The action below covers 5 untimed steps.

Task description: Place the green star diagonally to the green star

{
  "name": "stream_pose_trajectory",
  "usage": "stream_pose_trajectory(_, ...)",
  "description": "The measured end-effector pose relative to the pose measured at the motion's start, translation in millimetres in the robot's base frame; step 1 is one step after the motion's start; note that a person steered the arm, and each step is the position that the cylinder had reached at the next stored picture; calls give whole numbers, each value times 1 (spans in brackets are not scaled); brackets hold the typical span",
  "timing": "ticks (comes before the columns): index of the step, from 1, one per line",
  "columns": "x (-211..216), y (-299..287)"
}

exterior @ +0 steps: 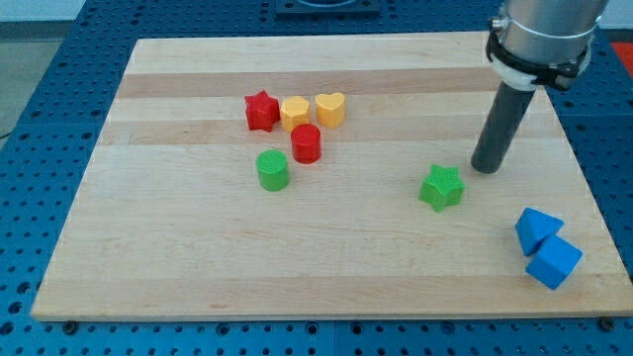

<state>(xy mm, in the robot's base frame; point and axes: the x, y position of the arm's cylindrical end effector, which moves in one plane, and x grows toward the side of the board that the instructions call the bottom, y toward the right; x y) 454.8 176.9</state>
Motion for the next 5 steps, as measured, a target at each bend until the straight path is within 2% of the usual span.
stream_pose_trajectory(5, 62, -124)
